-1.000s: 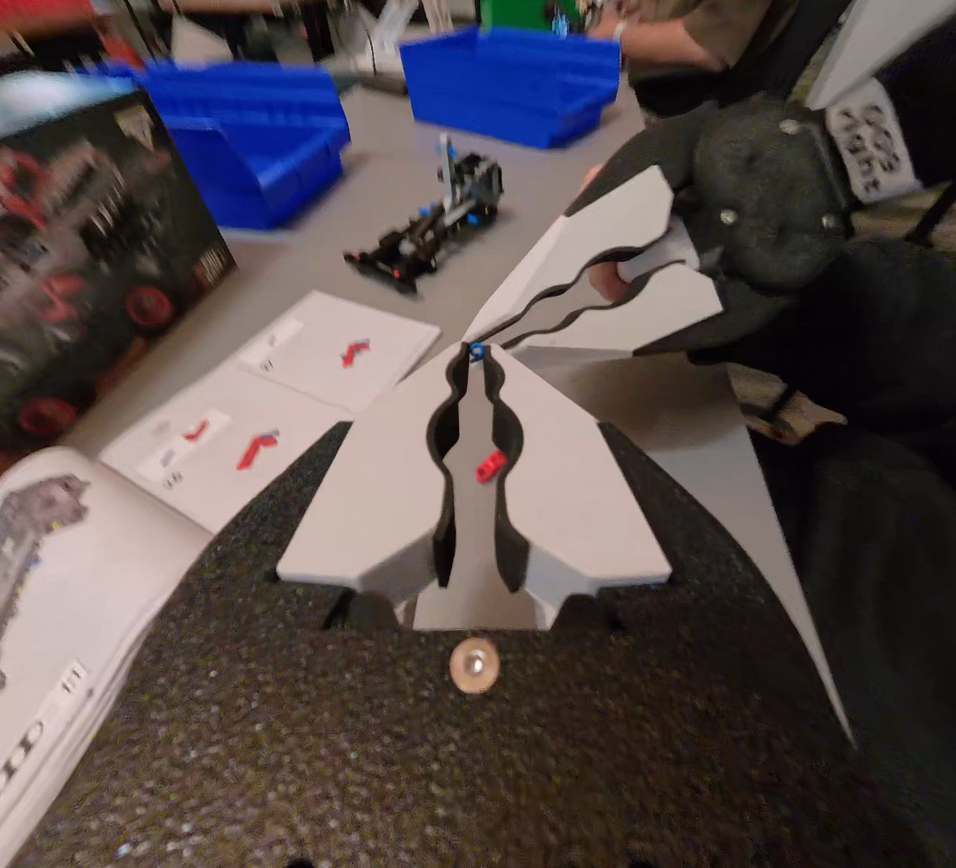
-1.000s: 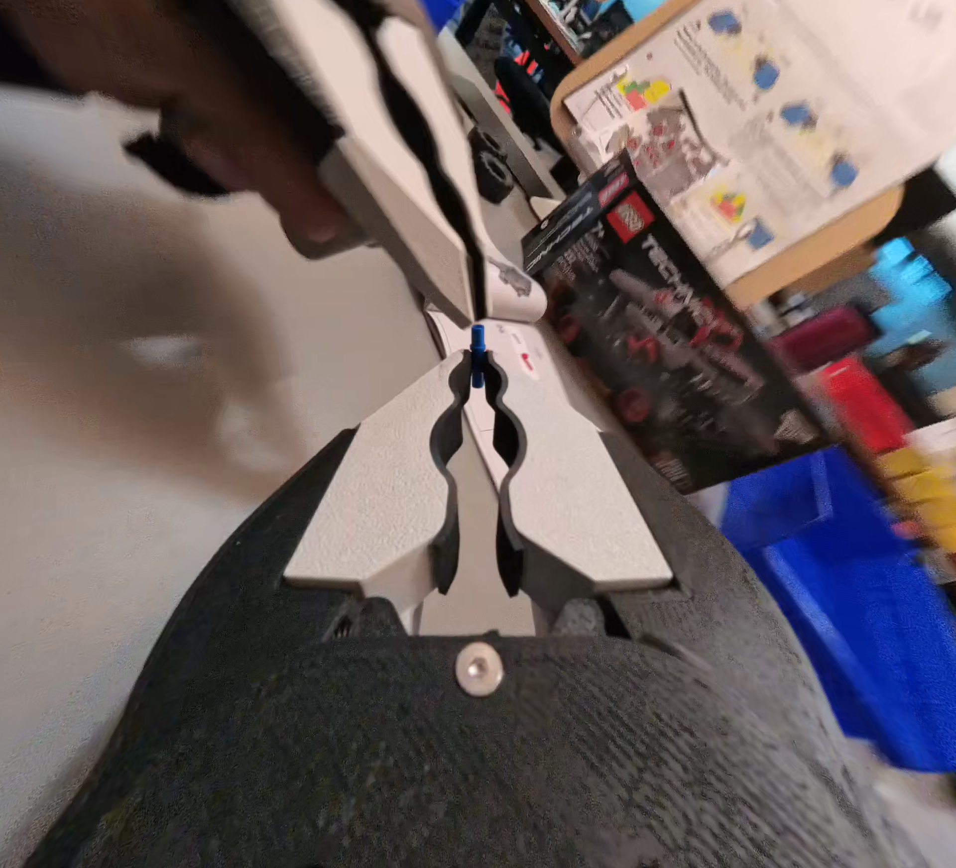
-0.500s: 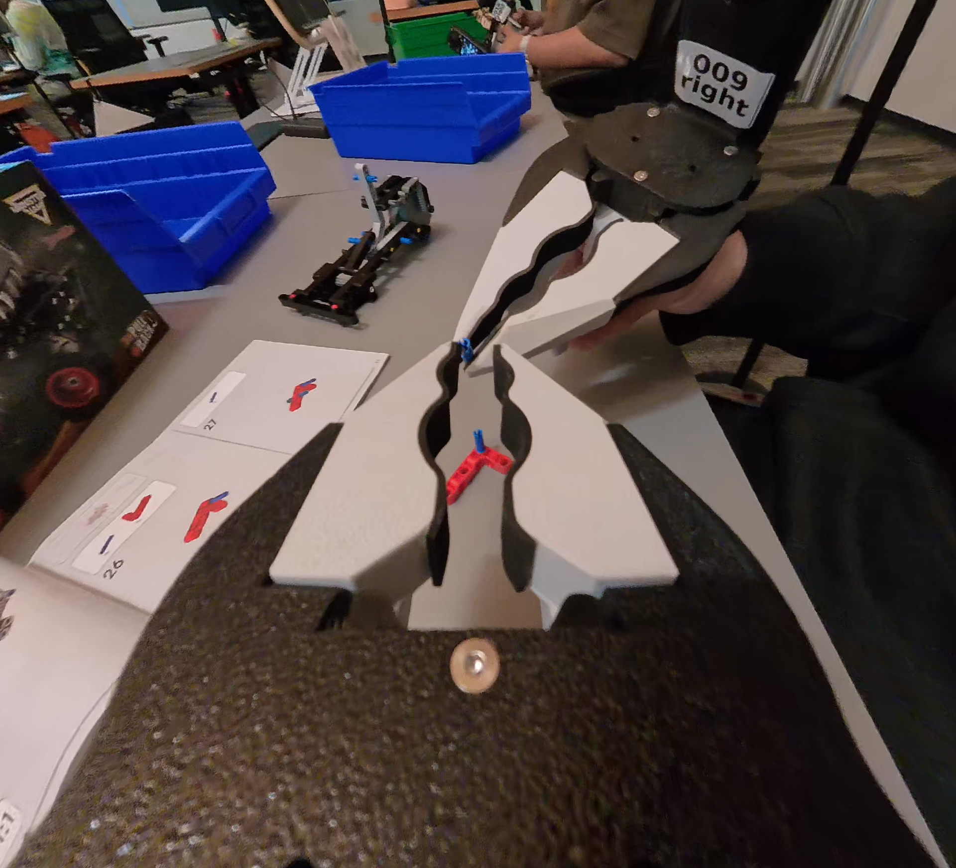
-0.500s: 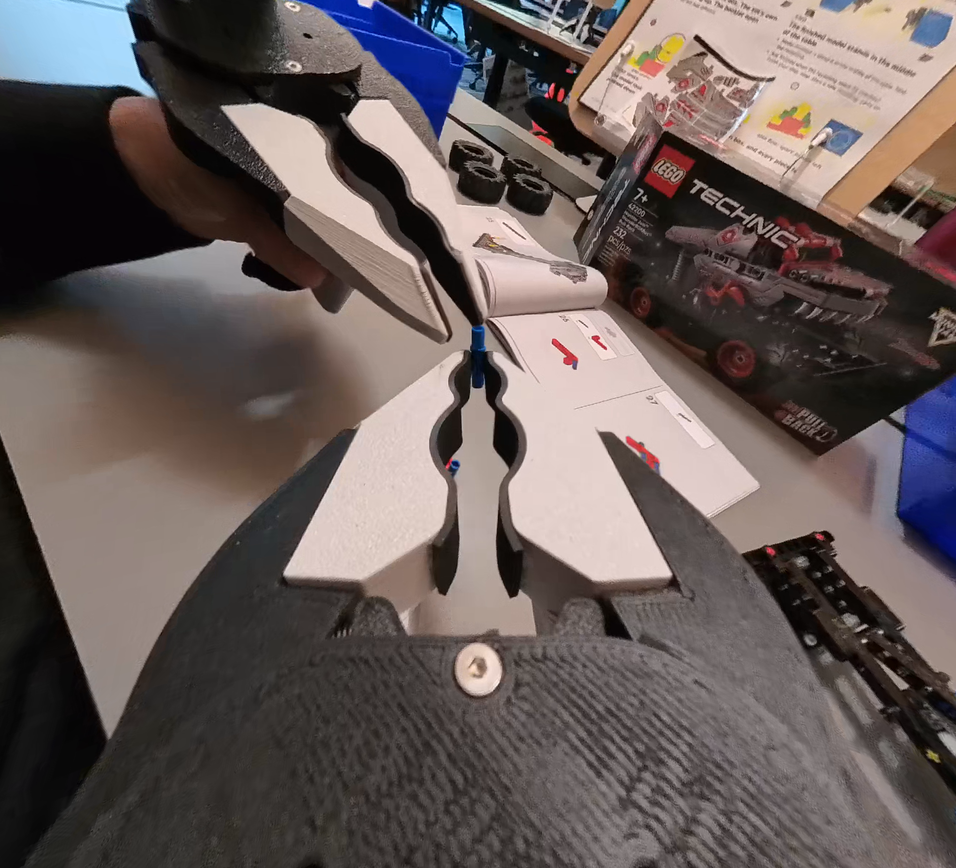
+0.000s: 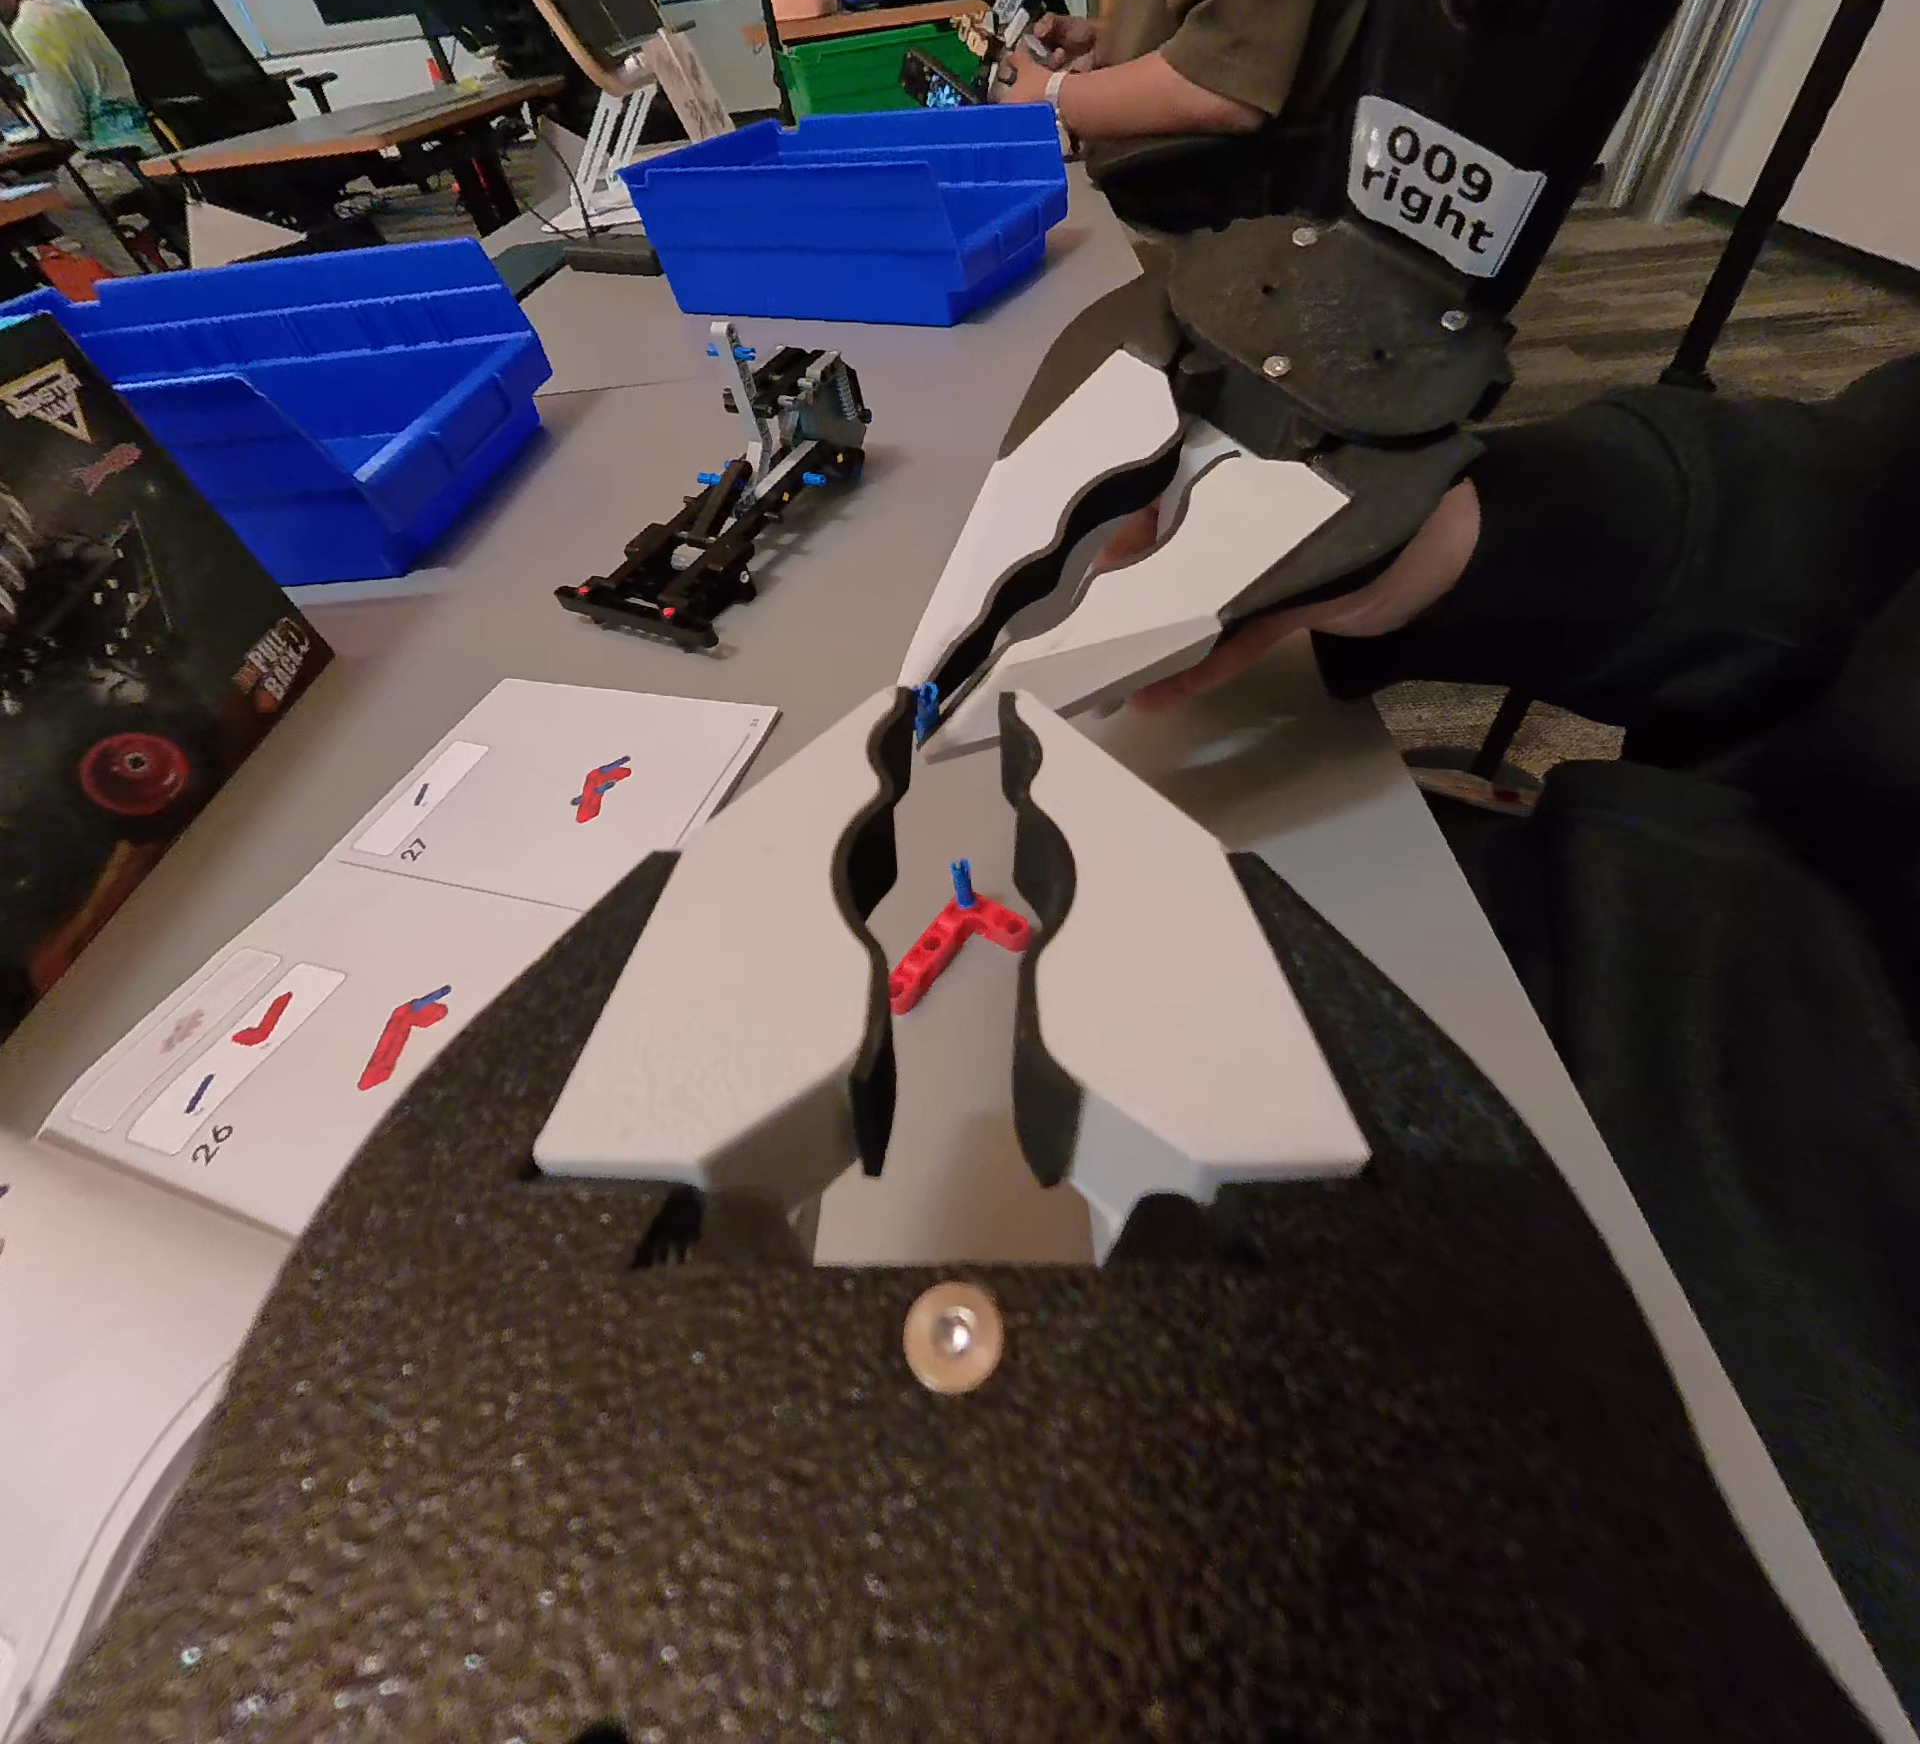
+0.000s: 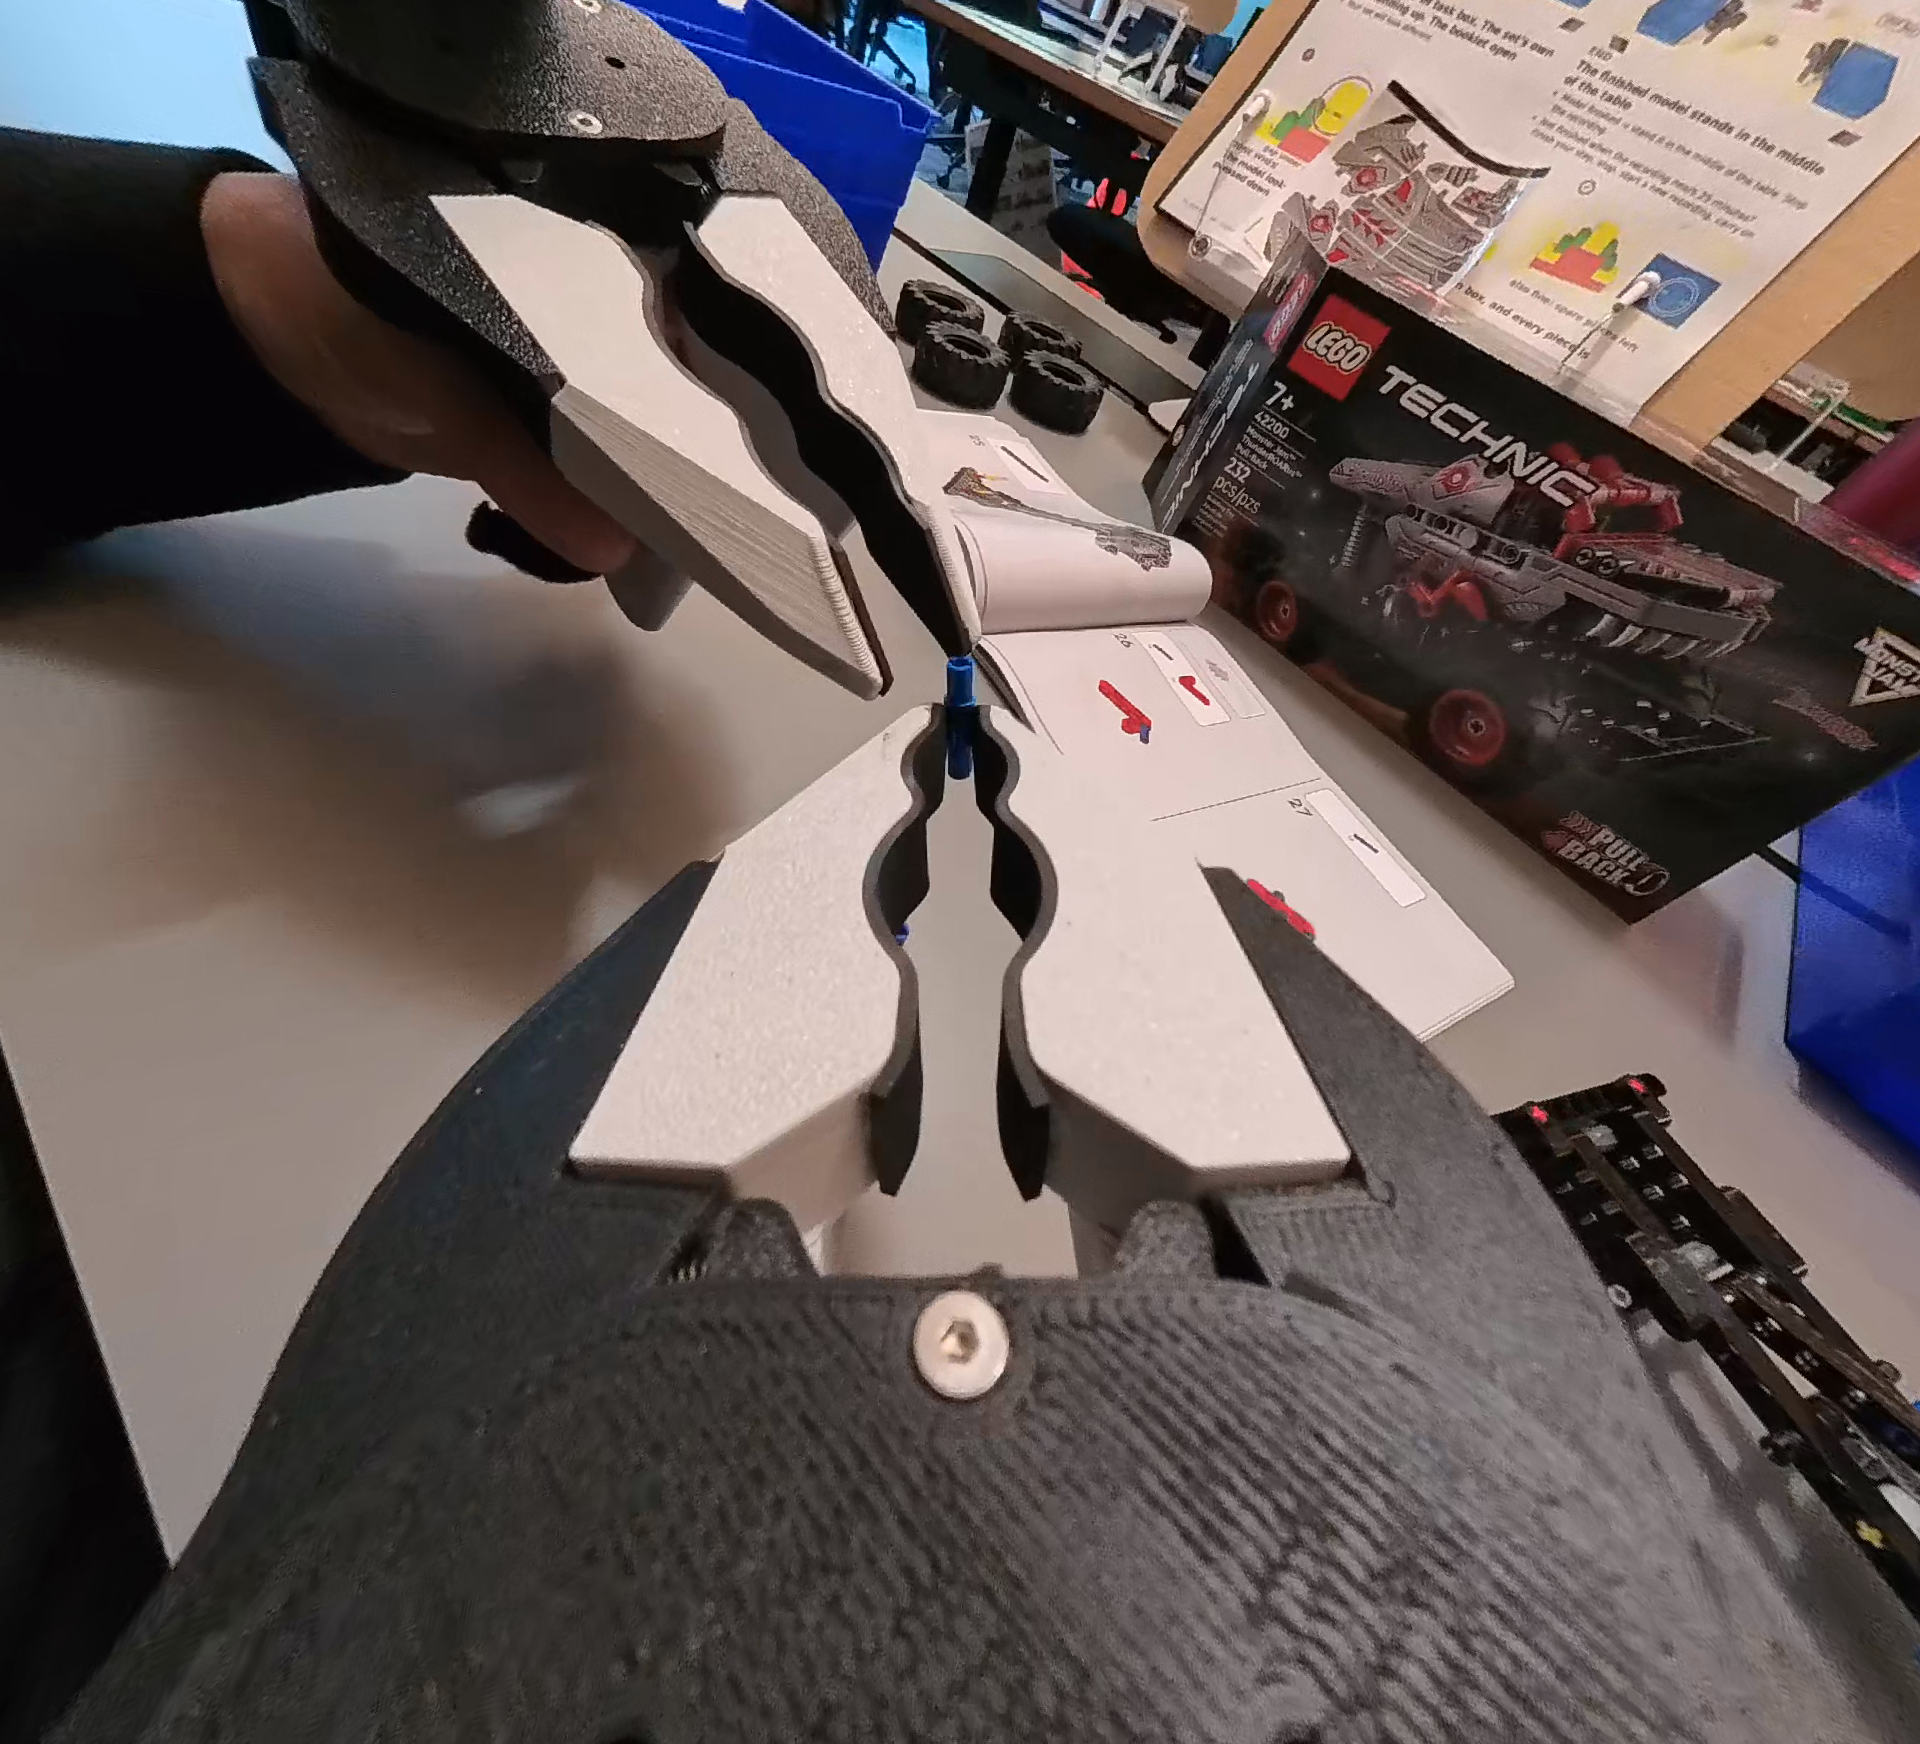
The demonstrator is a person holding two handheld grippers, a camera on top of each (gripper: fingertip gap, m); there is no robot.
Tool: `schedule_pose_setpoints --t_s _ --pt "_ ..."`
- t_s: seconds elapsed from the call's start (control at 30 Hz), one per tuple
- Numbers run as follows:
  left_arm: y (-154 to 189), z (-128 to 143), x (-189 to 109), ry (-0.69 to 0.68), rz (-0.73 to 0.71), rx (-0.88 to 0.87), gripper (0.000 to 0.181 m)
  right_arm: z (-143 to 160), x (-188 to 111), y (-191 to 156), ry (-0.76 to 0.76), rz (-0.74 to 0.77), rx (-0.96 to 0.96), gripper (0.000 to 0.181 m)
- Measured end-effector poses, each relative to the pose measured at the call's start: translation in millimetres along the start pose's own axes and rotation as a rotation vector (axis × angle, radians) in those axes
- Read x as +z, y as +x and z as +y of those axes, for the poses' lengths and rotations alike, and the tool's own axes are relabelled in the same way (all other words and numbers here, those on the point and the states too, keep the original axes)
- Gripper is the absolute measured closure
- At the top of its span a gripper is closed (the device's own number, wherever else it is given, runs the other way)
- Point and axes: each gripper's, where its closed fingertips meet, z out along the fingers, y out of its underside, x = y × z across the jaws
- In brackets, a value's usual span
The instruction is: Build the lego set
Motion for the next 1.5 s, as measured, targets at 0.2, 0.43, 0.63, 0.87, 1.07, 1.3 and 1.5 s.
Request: schedule_pose_setpoints --t_s 0.2,0.43,0.63,0.87,1.07,1.3,1.5 --pt "1.4 1.9 1.7 -0.009 0.015 -0.017 0.166 1.7 1.1 -2.6 -0.002 -0.016 -0.009 0.179" --pt "-6.6 2.4 4.1 -0.002 -0.023 -0.046 0.179 2.9 2.4 -2.8 -0.015 -0.053 -0.023 0.179" --pt "-9.0 3.4 7.7 -0.004 -0.038 -0.073 0.176 3.3 2.6 -1.3 -0.021 -0.083 -0.012 0.179" --pt "-7.8 8.2 5.3 -0.04 -0.028 -0.066 0.18 5.6 4.9 -3.3 -0.052 -0.075 -0.052 0.179" --pt "-6.0 13.1 3.8 -0.073 -0.003 -0.089 0.178 7.2 5.7 -4.7 -0.074 -0.062 -0.096 0.179" --pt "-8.6 21.2 5.4 -0.132 -0.023 -0.061 0.18 13.9 8.8 -4.6 -0.114 -0.049 -0.144 0.179" --pt "-9.4 26.9 5.3 -0.152 -0.017 -0.056 0.179 19.1 -1.8 -2.3 -0.114 -0.12 -0.082 0.161"
